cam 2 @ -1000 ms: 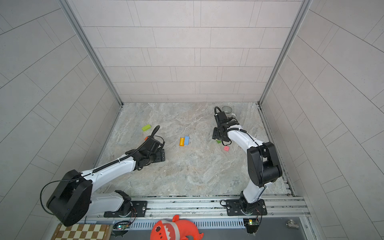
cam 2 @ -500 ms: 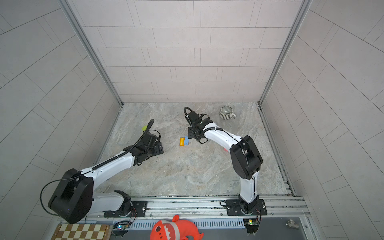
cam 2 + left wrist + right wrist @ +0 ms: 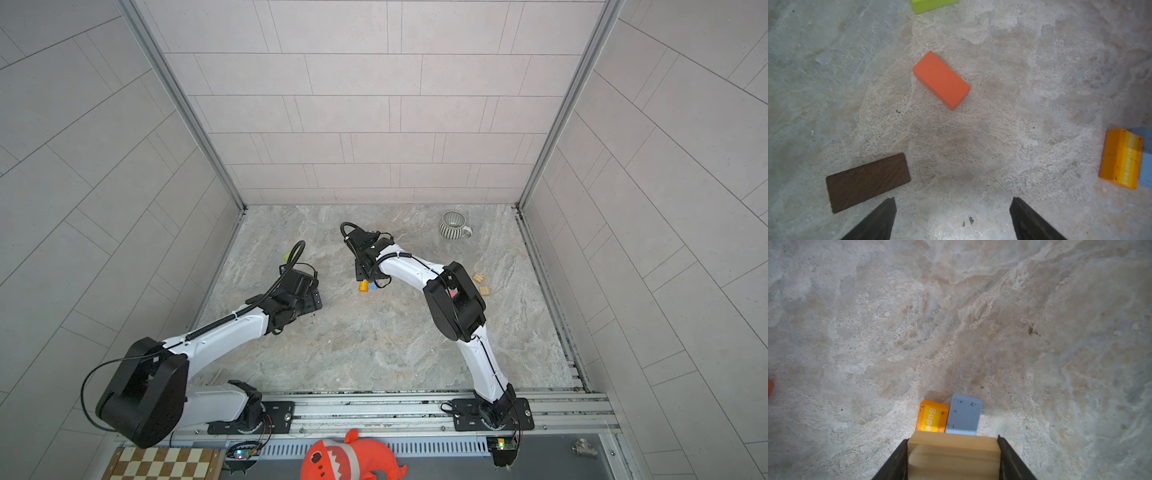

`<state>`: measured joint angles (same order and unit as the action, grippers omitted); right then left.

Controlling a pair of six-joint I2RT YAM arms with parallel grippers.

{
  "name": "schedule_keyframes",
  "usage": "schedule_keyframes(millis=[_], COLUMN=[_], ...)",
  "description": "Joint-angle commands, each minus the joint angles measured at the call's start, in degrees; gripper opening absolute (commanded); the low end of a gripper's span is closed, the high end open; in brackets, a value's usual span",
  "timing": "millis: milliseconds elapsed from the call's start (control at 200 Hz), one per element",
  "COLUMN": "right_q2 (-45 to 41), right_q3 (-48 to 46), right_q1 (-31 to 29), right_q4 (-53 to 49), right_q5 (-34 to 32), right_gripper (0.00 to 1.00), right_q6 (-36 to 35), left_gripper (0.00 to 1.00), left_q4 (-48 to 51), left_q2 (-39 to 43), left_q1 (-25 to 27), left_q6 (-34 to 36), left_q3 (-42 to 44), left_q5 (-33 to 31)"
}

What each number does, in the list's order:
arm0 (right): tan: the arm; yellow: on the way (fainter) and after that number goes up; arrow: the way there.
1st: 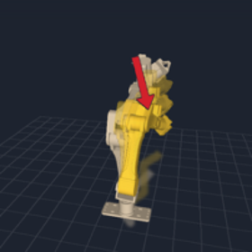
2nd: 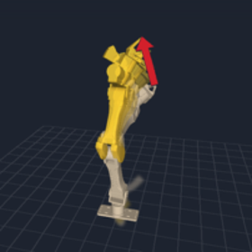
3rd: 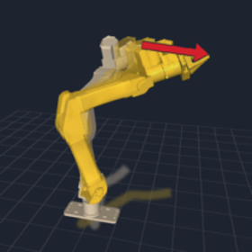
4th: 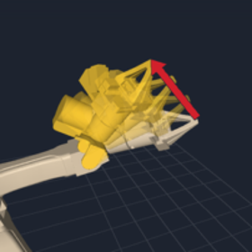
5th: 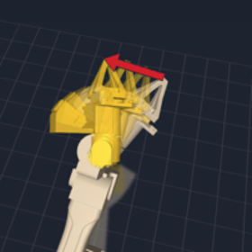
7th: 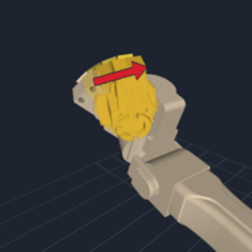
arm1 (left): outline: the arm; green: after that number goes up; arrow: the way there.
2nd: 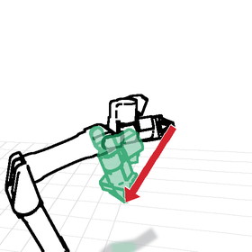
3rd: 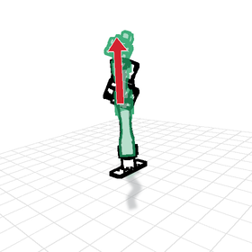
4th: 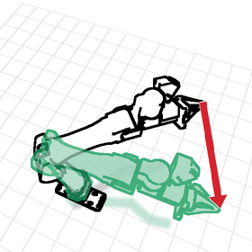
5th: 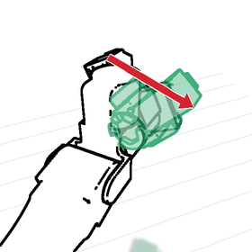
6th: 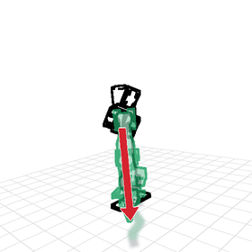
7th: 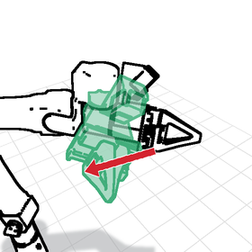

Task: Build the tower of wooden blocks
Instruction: 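Lift the wooden block with right gripper and carry it over the standing blocks, then lower the wooden block onto the orange and blue blocks and open right gripper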

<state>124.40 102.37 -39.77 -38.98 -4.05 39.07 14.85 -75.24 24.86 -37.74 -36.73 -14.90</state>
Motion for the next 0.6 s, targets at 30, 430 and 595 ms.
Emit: schedule_keyframes(millis=[30, 430, 595], right_q2=[2.0, 4.7, 5.3], right_q3=[2.8, 4.3, 4.4], right_q1=[-0.6, -0.8, -1.0], right_q4=[-2.7, -2.9, -2.4], right_q5=[-1.4, -1.3, -1.2], right_gripper=[0.37, 0.38, 0.39], right_q6=[1.5, 2.8, 3.1], left_gripper=[0.91, 0.92, 0.92], left_q4=[1.0, 1.9, 1.8], left_q2=[-1.4, -1.8, -1.5], left_q1=[-0.4, -0.9, -0.9], left_q6=[-0.4, -0.2, 0.1], left_q3=[-1.1, -1.6, -1.6], left_q5=[-1.5, -1.1, -1.1])
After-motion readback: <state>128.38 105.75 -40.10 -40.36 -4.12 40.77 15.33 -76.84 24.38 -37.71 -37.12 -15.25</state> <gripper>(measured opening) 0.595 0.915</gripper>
